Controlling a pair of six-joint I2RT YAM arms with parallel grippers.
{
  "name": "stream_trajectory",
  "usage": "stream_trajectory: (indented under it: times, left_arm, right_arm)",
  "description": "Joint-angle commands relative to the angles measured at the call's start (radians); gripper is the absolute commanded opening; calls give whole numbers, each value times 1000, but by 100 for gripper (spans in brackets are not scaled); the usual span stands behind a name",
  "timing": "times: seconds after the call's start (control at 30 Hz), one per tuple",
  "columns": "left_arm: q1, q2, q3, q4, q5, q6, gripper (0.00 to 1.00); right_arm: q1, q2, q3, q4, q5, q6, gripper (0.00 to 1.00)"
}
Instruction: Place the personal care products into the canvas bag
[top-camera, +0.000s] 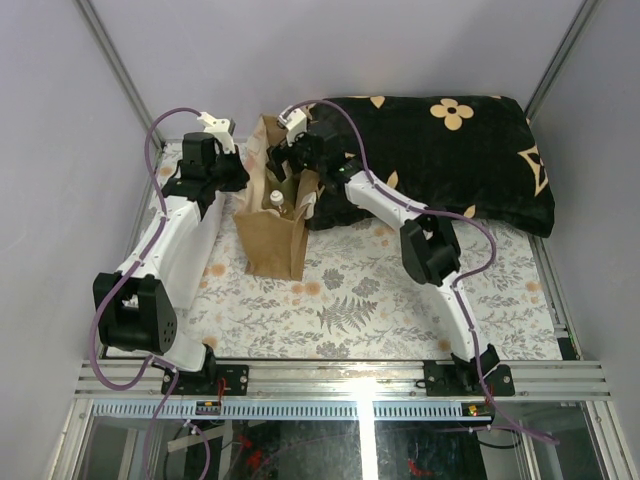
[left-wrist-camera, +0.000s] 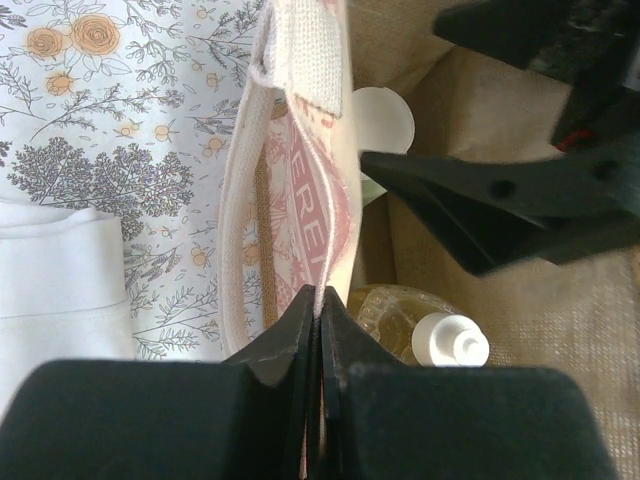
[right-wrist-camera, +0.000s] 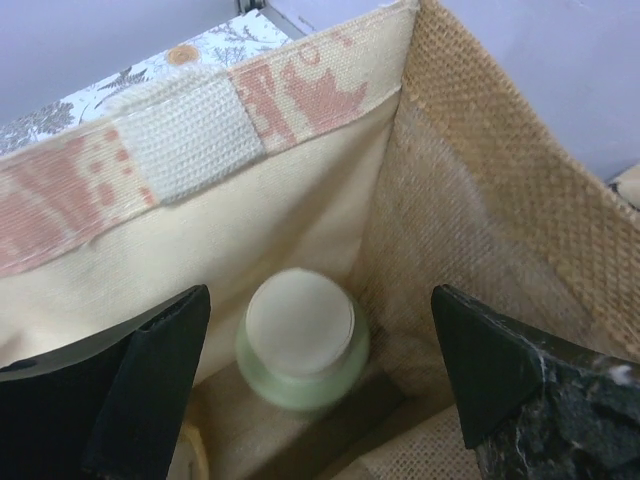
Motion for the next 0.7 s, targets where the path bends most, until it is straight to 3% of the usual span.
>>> stream_trajectory:
  times: [0.0,0.37,0.67]
  left_arm:
    - [-8,9,0,21,6,1,0]
    - [-8,45,15,39,-27,-2,0]
    - [-9,100,56,60,-26,-4,0]
  right_arm:
    - [-17,-285,-120,28,61,-25,100]
    - [-16,-878,-532,-261,398,15,100]
    - [-20,-1048,-671,-764,871,309,99]
